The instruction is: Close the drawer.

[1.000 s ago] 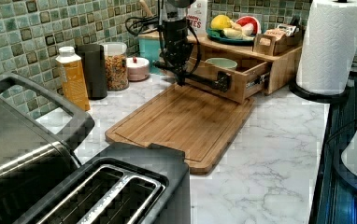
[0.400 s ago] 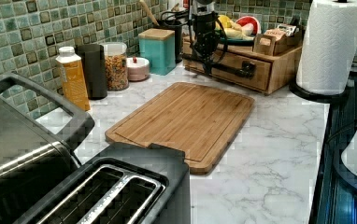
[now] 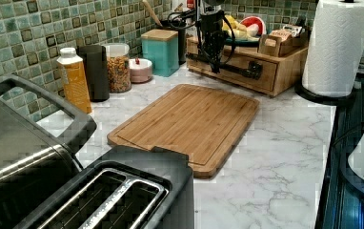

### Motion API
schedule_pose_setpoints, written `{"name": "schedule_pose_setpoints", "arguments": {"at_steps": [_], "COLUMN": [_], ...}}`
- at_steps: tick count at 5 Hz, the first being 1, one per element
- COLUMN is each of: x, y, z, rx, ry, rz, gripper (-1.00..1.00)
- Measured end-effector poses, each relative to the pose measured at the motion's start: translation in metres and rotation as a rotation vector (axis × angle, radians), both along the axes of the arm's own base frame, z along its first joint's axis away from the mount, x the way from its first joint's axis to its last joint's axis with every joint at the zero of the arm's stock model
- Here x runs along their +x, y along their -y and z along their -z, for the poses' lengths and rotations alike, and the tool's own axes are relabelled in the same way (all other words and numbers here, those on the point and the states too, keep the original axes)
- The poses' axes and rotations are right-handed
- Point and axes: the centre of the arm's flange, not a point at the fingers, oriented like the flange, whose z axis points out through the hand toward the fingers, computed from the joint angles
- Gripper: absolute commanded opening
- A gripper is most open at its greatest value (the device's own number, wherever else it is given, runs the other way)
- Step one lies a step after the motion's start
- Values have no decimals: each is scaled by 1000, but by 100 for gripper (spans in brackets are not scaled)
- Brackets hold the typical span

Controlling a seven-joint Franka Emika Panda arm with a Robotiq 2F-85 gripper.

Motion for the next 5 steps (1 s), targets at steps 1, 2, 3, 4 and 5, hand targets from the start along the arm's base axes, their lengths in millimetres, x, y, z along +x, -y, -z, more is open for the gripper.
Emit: {"name": "schedule_pose_setpoints", "arguments": {"at_steps": [1,2,3,4,5], "x": [0,0,0,0,-1], "y": [-2,-3,-3,-3,-3], "z": [0,1,0,0,1], "rx": [-9,-11,-11,-11,-11], "ry": [-3,-9,-6,-4,-8], "rz": [-16,-18,-18,-19,-18], "gripper": [-100,-100,-100,-100,-100]}}
